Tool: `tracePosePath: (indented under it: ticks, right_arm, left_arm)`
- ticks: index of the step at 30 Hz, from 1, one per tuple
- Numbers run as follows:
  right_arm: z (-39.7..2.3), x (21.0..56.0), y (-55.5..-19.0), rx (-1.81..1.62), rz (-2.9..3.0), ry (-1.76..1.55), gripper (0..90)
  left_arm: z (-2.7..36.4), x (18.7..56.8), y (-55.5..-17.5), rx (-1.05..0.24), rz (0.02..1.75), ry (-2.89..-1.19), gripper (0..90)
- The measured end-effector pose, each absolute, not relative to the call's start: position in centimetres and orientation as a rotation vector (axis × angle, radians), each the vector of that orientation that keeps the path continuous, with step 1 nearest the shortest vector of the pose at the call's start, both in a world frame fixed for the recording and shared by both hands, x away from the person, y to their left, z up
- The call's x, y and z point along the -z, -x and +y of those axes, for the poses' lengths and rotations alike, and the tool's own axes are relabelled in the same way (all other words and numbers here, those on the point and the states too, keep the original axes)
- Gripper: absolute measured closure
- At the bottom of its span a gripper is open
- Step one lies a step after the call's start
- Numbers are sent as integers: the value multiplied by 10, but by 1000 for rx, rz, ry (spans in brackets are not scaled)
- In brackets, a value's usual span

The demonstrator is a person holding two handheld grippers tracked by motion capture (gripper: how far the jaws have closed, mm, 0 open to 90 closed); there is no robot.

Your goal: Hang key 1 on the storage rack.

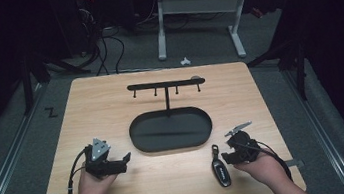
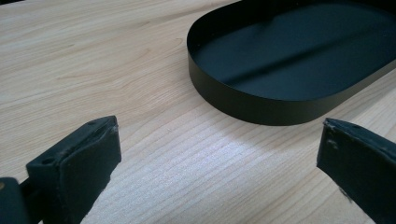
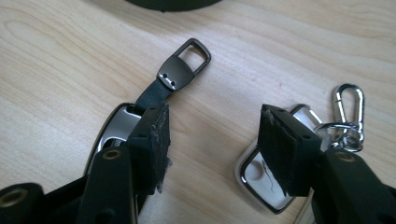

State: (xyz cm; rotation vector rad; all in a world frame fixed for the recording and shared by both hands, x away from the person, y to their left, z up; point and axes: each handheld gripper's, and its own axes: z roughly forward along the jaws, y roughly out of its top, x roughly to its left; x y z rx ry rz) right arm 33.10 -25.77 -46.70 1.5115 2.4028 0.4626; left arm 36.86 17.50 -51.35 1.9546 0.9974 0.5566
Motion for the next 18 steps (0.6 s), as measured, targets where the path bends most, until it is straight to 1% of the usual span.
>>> tracePosePath:
  ticks: [4,12,18]
  right_arm:
    - [-255,466,-334,-437,2426,-1549,419]
    - [-248,466,-345,-345,2481,-1637,414]
    - [-235,466,-351,-319,2498,-1679,398]
  left_arm:
    - [175,513,-368,-555,993,-1950,3]
    - [174,513,-368,-551,986,-1950,3]
    - [172,514,-367,-543,975,-1955,3]
